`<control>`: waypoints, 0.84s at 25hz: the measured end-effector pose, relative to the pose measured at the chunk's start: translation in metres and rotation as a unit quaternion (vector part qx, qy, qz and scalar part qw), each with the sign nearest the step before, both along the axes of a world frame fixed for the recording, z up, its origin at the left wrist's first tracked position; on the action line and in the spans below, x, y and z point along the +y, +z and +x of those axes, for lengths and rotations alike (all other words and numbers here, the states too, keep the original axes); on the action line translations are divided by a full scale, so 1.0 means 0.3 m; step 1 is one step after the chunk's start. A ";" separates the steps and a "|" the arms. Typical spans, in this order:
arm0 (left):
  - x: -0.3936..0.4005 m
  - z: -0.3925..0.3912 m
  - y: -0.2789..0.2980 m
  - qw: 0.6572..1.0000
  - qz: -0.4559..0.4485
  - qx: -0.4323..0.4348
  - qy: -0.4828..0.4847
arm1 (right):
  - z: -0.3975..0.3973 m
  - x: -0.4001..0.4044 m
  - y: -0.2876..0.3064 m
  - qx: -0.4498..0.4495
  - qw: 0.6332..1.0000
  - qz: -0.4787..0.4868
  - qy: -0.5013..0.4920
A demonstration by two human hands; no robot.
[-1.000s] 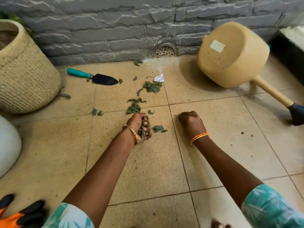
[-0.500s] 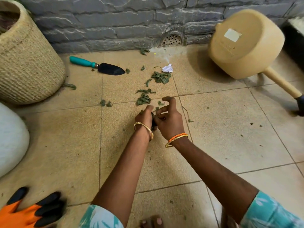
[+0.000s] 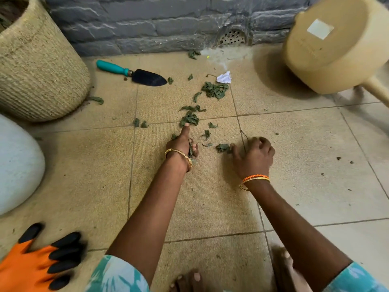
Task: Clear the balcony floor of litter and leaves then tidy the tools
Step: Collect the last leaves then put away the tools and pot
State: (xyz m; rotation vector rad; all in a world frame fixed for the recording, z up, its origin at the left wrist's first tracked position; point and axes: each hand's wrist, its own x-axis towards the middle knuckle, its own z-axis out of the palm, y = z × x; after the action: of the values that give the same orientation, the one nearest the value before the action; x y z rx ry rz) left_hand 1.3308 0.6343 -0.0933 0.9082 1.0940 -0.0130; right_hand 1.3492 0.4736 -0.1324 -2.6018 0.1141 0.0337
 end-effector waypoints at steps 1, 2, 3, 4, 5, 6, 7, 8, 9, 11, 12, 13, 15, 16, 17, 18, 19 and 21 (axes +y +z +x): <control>0.009 -0.003 0.000 1.000 0.017 0.000 -0.005 | 0.000 -0.001 -0.013 0.016 0.999 -0.036 0.003; 0.017 -0.006 -0.001 0.999 0.033 0.000 -0.007 | -0.005 0.013 -0.020 0.014 0.999 -0.037 0.029; 0.025 -0.008 -0.006 0.999 0.048 0.001 -0.001 | -0.017 0.040 -0.020 0.004 0.997 -0.023 0.071; 0.034 -0.011 -0.008 0.998 0.057 0.002 0.009 | -0.032 0.070 -0.027 -0.010 0.993 -0.008 0.115; 0.045 -0.014 -0.008 0.998 0.065 0.005 0.017 | -0.051 0.101 -0.034 -0.028 0.987 -0.004 0.155; 0.056 -0.021 -0.009 0.997 0.071 0.010 0.022 | -0.066 0.127 -0.046 -0.057 0.980 -0.001 0.192; 0.064 -0.031 -0.010 0.996 0.079 0.018 0.022 | -0.075 0.144 -0.046 -0.080 0.972 0.007 0.220; 0.073 -0.043 -0.012 0.996 0.086 0.029 0.021 | -0.074 0.153 -0.049 -0.099 0.966 0.017 0.240; 0.079 -0.056 -0.014 0.995 0.089 0.038 0.020 | -0.067 0.157 -0.043 -0.094 0.963 0.021 0.251; 0.088 -0.088 -0.015 0.995 0.084 0.051 0.014 | -0.040 0.158 -0.028 -0.071 0.961 0.027 0.267; 0.087 -0.103 -0.013 0.995 0.084 0.055 0.013 | -0.021 0.155 -0.029 -0.069 0.959 0.025 0.274; 0.081 -0.119 -0.017 0.995 0.083 0.058 0.012 | -0.007 0.154 -0.026 -0.063 0.958 0.021 0.279; 0.053 -0.148 -0.024 0.995 0.075 0.058 0.011 | 0.009 0.155 -0.014 -0.048 0.958 0.025 0.280; 0.036 -0.160 -0.028 0.996 0.071 0.057 0.005 | 0.015 0.158 -0.010 -0.043 0.960 0.033 0.275; 0.020 -0.168 -0.032 0.996 0.070 0.057 -0.003 | 0.020 0.160 -0.003 -0.036 0.962 0.038 0.267; 0.004 -0.177 -0.032 0.996 0.074 0.056 -0.011 | 0.026 0.162 0.000 -0.029 0.964 0.039 0.263; -0.009 -0.183 -0.027 0.995 0.079 0.056 -0.017 | 0.032 0.160 0.008 -0.019 0.965 0.039 0.258; -0.018 -0.190 -0.018 0.995 0.087 0.048 -0.018 | 0.042 0.149 0.032 0.018 0.968 0.089 0.235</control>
State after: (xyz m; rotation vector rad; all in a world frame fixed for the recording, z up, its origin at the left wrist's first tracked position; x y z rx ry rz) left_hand 1.2739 0.6290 -0.0986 1.0936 1.1799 0.0091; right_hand 1.3618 0.5183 -0.1226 -2.3906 -0.4729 0.2484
